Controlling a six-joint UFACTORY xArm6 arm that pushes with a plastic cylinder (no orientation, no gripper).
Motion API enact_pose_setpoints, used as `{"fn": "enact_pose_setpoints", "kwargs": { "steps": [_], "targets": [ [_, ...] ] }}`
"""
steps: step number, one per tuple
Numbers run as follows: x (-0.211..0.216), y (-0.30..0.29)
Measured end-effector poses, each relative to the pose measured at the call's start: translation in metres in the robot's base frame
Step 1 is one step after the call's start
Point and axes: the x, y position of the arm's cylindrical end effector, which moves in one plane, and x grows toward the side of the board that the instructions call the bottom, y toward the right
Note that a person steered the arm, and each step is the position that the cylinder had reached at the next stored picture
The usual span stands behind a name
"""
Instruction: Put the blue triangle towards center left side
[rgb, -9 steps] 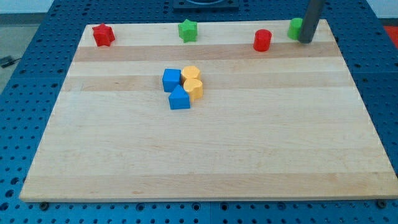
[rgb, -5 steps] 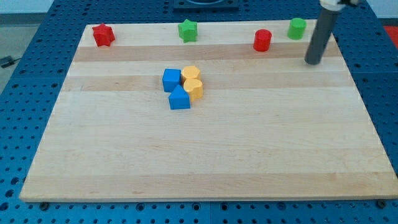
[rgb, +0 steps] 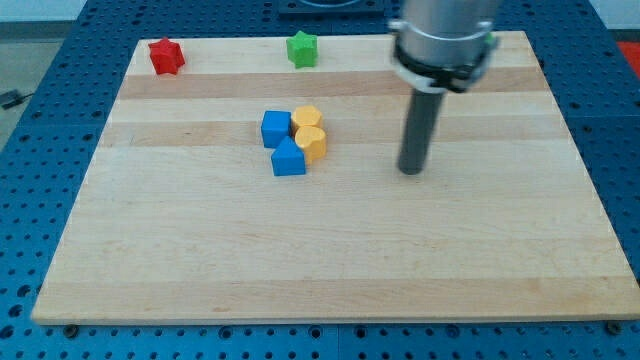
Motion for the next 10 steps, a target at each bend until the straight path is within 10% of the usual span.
{"fn": "enact_pose_setpoints", "kwargs": {
  "steps": [3,6,10],
  "targets": [
    [-0.013,-0.164],
    [0.01,-0.118],
    [0.009,-0.223]
  ]
}}
